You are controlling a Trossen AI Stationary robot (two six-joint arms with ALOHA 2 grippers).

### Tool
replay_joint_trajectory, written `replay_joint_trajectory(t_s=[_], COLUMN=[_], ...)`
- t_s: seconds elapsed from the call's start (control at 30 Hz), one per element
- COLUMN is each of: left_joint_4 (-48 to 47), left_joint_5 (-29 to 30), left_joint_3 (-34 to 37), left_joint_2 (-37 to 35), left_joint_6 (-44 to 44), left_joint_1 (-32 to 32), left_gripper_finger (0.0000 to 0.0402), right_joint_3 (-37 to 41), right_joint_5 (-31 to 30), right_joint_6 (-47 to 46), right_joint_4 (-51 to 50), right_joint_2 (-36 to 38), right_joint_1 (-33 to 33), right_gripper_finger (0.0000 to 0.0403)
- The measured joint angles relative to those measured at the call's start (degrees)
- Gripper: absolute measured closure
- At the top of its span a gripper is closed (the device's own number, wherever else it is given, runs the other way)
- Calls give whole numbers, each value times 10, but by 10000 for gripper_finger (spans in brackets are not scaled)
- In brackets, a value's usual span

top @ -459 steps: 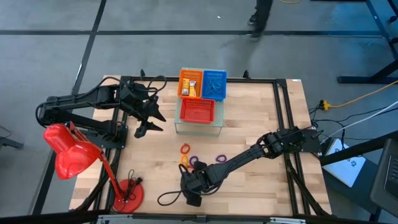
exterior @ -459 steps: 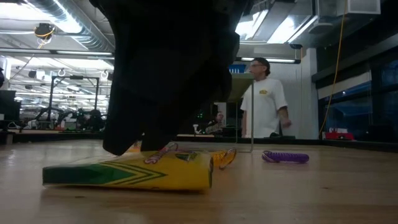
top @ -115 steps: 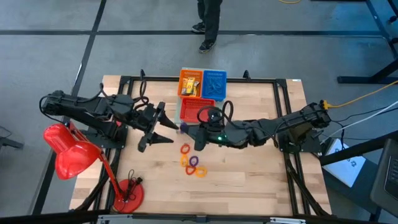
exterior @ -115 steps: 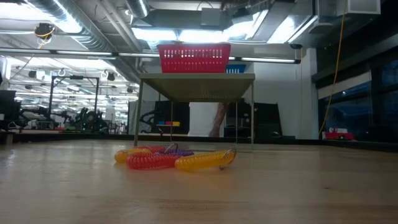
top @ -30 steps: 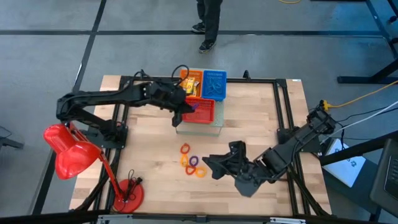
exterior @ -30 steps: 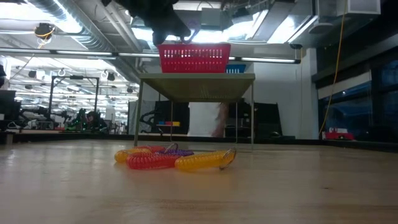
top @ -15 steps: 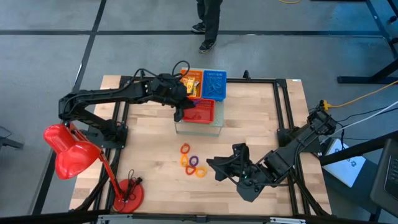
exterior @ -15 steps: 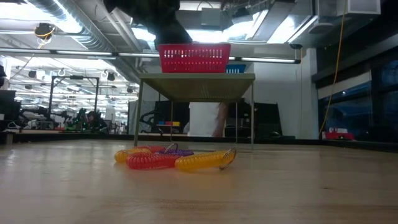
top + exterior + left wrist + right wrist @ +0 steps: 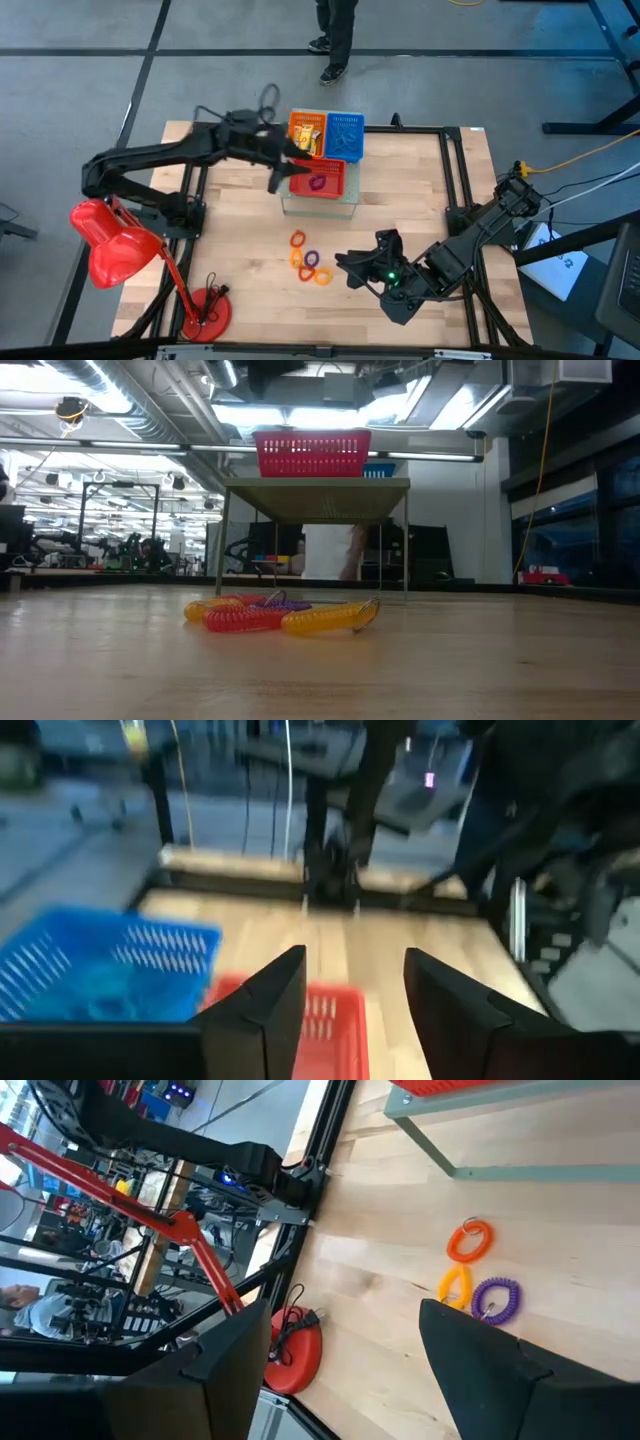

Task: Pick & Place Office Desk Supplies
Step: Put the orange spring keychain into the red bin

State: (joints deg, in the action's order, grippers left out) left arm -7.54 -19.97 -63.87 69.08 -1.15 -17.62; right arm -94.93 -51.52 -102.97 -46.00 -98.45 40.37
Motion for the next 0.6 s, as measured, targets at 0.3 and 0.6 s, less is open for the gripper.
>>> replay_joint_trajectory(t_s=[0.3,0.6], left_joint_4=[68,182], left_joint_5=[-18,18], left_joint_3=[56,314], left_joint_2=[-120,-260], left_joint_6=[-39,-176], left_joint_1=[-8,0], left_gripper_finger=[237,238], right_joint_3=[0,0], right_joint_5=[19,63], right_joint_6=[-1,2], right_joint_4=[-6,-7], right_joint_2=[0,0], right_joint_1=[0,-6], right_gripper_finger=[144,144])
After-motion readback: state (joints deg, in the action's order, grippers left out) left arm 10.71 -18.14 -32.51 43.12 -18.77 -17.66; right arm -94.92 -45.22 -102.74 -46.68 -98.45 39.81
